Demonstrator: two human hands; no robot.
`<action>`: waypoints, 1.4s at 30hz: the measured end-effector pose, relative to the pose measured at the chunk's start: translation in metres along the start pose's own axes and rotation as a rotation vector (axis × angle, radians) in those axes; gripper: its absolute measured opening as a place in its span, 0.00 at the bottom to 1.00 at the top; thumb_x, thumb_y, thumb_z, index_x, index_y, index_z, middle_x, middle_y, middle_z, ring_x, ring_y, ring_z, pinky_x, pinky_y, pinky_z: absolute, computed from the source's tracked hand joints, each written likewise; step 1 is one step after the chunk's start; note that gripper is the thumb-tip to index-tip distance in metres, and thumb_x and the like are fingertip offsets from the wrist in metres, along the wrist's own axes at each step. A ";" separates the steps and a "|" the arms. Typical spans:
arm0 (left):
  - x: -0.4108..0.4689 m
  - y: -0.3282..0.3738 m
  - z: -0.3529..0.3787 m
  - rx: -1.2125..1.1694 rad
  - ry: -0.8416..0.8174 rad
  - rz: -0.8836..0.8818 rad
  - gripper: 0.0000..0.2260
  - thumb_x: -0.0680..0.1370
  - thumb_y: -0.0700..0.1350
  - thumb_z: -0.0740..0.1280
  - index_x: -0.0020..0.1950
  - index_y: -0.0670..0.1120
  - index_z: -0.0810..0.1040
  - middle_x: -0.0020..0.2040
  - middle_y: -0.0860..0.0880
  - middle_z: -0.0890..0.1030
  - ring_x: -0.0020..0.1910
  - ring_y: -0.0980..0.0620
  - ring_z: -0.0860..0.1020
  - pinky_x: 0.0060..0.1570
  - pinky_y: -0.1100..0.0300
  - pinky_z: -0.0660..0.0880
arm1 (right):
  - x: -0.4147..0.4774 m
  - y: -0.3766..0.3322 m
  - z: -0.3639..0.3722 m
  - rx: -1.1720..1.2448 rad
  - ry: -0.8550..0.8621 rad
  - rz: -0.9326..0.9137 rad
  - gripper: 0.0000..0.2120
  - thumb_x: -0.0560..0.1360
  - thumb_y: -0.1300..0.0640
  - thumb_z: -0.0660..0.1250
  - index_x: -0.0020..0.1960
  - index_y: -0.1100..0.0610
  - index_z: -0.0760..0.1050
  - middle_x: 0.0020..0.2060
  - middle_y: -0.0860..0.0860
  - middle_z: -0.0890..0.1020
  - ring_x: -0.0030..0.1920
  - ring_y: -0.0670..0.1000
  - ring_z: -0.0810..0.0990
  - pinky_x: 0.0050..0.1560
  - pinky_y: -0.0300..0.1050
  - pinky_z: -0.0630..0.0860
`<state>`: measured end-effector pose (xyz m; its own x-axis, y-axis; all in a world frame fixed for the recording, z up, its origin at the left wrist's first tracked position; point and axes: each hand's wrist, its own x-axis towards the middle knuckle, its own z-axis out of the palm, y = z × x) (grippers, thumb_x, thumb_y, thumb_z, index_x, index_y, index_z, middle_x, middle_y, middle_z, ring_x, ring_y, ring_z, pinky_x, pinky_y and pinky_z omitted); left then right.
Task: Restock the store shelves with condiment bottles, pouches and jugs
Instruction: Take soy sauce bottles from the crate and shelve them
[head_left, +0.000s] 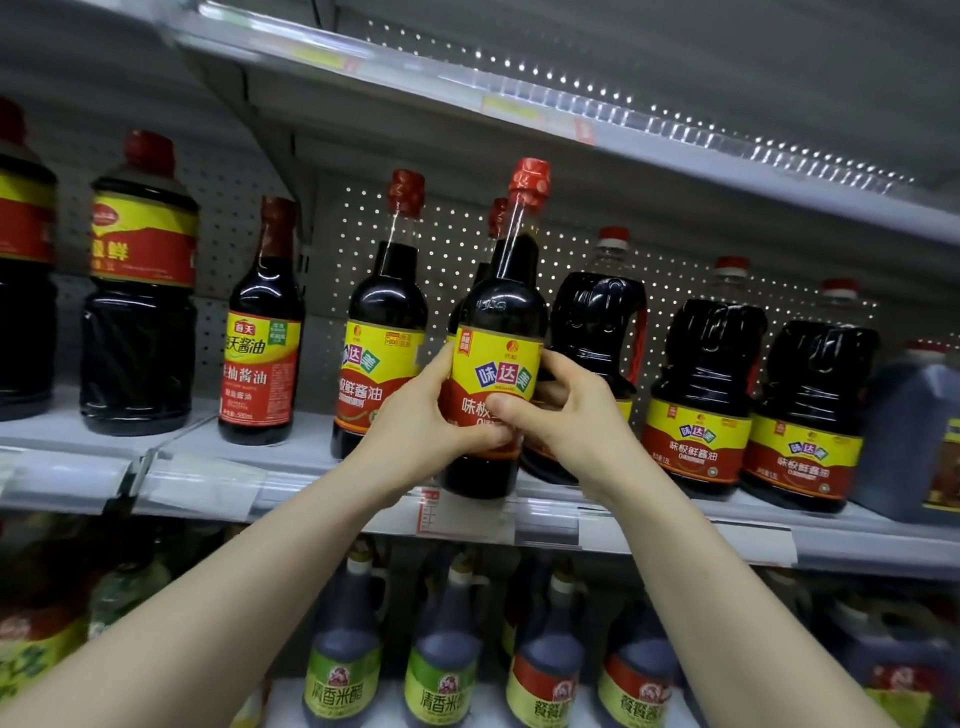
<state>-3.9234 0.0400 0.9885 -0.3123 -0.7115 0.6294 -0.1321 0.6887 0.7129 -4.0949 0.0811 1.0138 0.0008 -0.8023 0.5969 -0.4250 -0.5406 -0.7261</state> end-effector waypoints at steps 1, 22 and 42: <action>0.001 0.000 0.000 -0.005 -0.004 -0.008 0.31 0.69 0.49 0.79 0.68 0.61 0.71 0.57 0.58 0.82 0.57 0.58 0.79 0.61 0.50 0.77 | 0.002 0.001 0.000 0.008 -0.004 0.009 0.20 0.70 0.55 0.80 0.55 0.40 0.77 0.51 0.47 0.86 0.54 0.49 0.85 0.57 0.56 0.82; 0.032 -0.020 0.011 -0.061 -0.015 -0.084 0.37 0.74 0.40 0.75 0.77 0.57 0.61 0.61 0.55 0.80 0.59 0.57 0.78 0.62 0.51 0.76 | 0.037 0.024 0.008 0.016 0.032 0.133 0.25 0.71 0.58 0.79 0.65 0.50 0.75 0.54 0.50 0.85 0.57 0.53 0.83 0.58 0.59 0.81; -0.014 -0.036 0.024 0.807 0.156 0.348 0.45 0.65 0.32 0.80 0.77 0.39 0.62 0.79 0.40 0.61 0.68 0.43 0.74 0.53 0.62 0.75 | -0.025 0.050 0.037 -0.760 0.137 -0.269 0.39 0.78 0.63 0.71 0.81 0.51 0.54 0.80 0.53 0.59 0.77 0.54 0.65 0.72 0.44 0.64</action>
<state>-3.9365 0.0284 0.9463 -0.3341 -0.4143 0.8466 -0.6941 0.7158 0.0764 -4.0828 0.0650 0.9503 0.1001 -0.6051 0.7899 -0.9239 -0.3512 -0.1520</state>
